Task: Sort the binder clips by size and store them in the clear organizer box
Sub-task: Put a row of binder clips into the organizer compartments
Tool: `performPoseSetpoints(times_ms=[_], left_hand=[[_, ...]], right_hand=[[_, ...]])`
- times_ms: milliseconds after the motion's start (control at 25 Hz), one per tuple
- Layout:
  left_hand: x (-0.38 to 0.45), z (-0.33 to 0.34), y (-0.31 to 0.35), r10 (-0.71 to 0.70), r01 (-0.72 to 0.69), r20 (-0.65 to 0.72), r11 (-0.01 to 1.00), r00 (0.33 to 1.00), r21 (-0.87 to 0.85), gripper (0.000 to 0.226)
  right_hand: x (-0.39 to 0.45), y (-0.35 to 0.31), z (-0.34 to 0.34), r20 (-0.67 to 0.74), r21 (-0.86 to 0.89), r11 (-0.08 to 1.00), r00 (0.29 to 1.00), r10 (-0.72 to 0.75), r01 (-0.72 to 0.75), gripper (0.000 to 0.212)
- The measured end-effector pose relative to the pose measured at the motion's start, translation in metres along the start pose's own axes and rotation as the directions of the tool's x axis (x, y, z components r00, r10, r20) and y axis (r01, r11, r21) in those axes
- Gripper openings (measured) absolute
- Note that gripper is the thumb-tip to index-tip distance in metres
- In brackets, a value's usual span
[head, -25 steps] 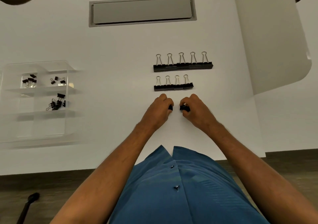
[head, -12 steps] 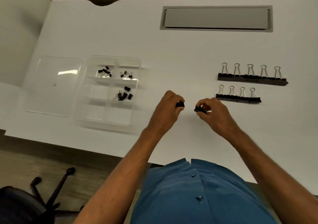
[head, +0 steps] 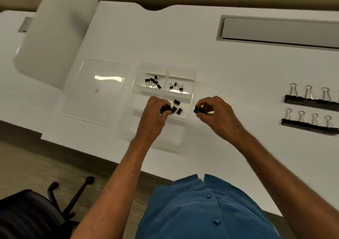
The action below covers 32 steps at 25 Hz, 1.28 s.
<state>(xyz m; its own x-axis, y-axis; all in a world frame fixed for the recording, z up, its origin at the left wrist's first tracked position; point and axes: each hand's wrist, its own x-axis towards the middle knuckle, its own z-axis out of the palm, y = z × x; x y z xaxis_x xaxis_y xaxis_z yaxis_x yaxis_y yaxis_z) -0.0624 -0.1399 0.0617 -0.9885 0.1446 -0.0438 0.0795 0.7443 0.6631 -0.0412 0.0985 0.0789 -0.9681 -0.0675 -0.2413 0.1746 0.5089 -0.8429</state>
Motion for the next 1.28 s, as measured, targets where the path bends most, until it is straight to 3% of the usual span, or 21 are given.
performPoseSetpoints(times_ms=[360,560,680,760,960,1080,1280], left_hand=[[0.039,-0.040,-0.080,-0.073,0.052,0.104,0.980,0.992,0.193,0.022],[0.054,-0.039,-0.100,-0.081,0.040,0.170,0.972,0.982,0.232,0.016],[0.059,-0.038,-0.100,-0.081,0.038,0.182,0.972,0.980,0.230,0.023],[0.055,-0.040,-0.100,-0.054,0.022,0.133,0.973,0.990,0.231,0.026],[0.021,-0.028,-0.106,0.029,0.034,-0.198,0.951,0.980,0.309,0.038],[0.008,-0.015,-0.112,-0.019,0.070,-0.176,0.955,0.984,0.289,0.046],[0.009,-0.015,-0.113,-0.016,0.062,-0.159,0.957,0.987,0.284,0.051]], right_hand=[[0.072,-0.072,0.088,0.127,-0.121,0.976,0.978,-0.167,0.183,0.021],[0.095,-0.082,0.124,0.229,-0.302,0.888,0.930,-0.286,0.347,0.018],[0.105,-0.081,0.136,0.258,-0.385,0.846,0.923,-0.286,0.370,0.021],[0.110,-0.079,0.143,0.277,-0.415,0.825,0.917,-0.287,0.384,0.023],[0.117,-0.070,0.159,0.365,-0.491,0.726,0.871,-0.329,0.481,0.020],[0.122,-0.064,0.166,0.412,-0.528,0.677,0.852,-0.323,0.512,0.024],[0.119,-0.065,0.161,0.409,-0.518,0.692,0.856,-0.315,0.503,0.037]])
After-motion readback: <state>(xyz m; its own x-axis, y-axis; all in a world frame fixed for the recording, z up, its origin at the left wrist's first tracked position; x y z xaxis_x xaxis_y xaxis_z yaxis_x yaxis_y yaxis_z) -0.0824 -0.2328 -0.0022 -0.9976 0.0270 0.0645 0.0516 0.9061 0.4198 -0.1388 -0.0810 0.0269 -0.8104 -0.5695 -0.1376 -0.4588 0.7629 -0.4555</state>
